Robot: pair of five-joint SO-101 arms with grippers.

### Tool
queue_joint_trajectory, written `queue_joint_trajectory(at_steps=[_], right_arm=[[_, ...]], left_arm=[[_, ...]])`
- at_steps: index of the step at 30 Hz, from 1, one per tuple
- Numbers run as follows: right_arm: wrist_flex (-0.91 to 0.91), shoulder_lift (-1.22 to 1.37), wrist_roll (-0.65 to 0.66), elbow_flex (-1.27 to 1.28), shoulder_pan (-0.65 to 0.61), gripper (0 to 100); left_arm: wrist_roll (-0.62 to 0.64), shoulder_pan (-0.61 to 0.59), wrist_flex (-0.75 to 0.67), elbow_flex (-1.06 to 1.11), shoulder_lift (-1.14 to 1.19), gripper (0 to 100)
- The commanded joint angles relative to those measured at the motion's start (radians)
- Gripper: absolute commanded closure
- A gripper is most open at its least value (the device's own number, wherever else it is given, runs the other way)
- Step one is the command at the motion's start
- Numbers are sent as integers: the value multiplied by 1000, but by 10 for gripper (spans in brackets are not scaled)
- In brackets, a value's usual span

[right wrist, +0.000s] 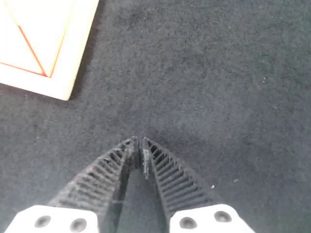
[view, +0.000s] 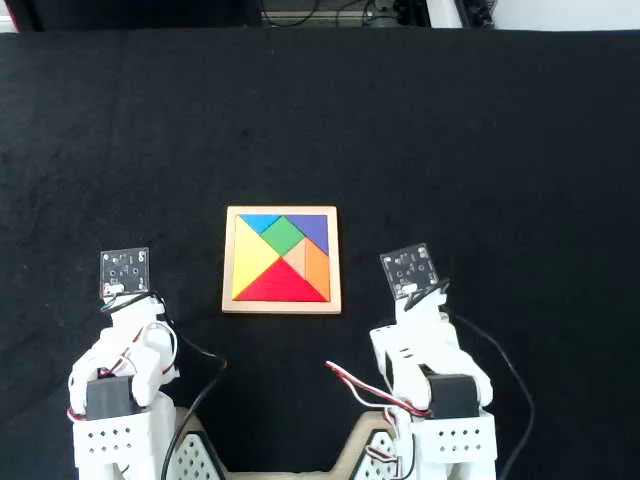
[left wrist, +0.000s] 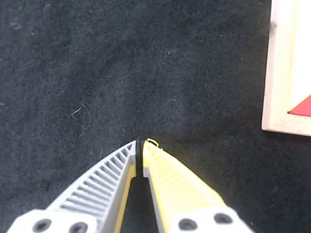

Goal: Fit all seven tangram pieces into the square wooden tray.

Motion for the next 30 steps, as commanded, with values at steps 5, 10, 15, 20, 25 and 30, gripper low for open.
queue_joint_trajectory(at_steps=[5,10,15,20,25,30], right_arm=[[-2,-68,3,1,213,987],[-2,-68,3,1,137,987],[-2,-68,0,1,112,987],[-2,-68,-3,1,114,987],[-2,-68,2,1,114,987],[-2,-68,3,1,109,987]], left_arm=[[9,5,-21,18,-6,970],[9,8,-21,18,-6,970],[9,4,-21,18,-6,970],[8,4,-21,18,-6,970],[8,4,-21,18,-6,970],[8,4,-21,18,-6,970]])
